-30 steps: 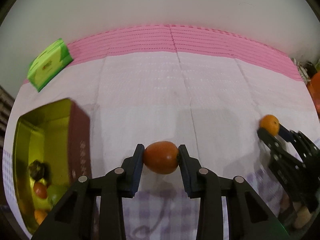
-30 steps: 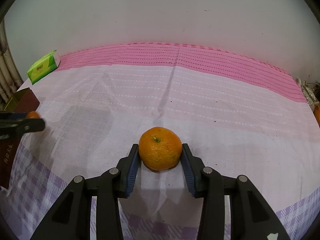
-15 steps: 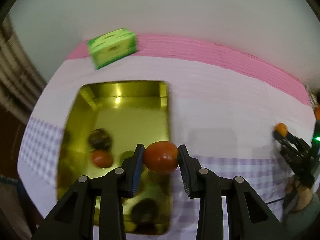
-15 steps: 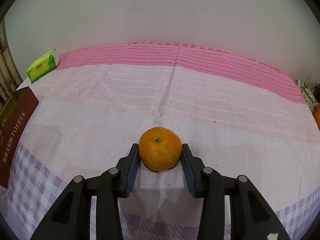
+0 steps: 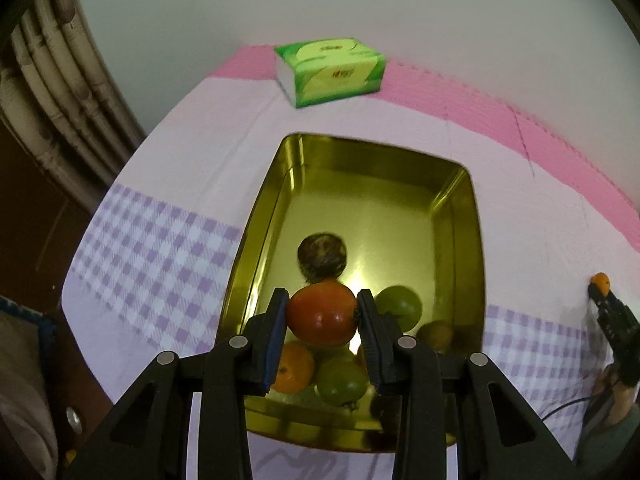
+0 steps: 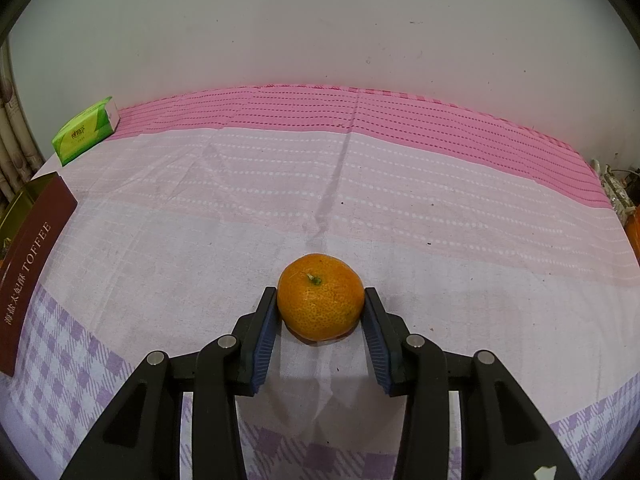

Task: Organize fruits
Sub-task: 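Carry the red tomato into the tin and release it with the left gripper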

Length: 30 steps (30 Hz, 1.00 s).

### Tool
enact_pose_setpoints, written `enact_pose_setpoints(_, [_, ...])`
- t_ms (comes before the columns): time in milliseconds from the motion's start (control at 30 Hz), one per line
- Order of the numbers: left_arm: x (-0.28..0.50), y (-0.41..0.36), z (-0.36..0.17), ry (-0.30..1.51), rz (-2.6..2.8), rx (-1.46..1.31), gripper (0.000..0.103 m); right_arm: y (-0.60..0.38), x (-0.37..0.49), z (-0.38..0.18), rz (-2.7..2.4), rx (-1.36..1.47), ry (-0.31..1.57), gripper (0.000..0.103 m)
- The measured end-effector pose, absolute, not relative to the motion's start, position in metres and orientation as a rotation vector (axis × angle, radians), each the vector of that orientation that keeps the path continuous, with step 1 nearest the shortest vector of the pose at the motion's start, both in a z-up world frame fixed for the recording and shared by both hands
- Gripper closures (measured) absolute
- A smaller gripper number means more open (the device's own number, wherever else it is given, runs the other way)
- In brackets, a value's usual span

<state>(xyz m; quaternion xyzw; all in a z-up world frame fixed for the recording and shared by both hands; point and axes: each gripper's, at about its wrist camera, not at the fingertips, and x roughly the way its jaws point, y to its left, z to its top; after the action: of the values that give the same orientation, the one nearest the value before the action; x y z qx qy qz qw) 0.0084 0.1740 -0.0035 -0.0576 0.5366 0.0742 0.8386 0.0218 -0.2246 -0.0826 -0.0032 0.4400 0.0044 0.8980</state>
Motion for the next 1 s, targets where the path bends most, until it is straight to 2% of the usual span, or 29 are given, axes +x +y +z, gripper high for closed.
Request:
enact_pose_setpoints(500, [0.013, 0.185, -0.043, 1.221, 0.207, -0.118, 0.067, -0.224, 0.022, -0.083, 0.008, -0.010, 0.911, 0.063])
enact_pose_setpoints(833, [0.013, 0.186, -0.048, 1.240, 0.198, -0.111, 0.066, -0.224, 0.021, -0.083, 0.008, -0.009, 0.911, 0.063])
enact_pose_setpoints(867, [0.014, 0.186, -0.048, 1.245, 0.194, -0.109, 0.064, -0.225, 0.022, -0.083, 0.009, -0.008, 0.910, 0.063])
enact_pose_setpoints(1000, [0.011, 0.187, -0.044, 1.230, 0.192, -0.121, 0.041, -0.224, 0.021, -0.082, 0.011, -0.013, 0.911, 0.063])
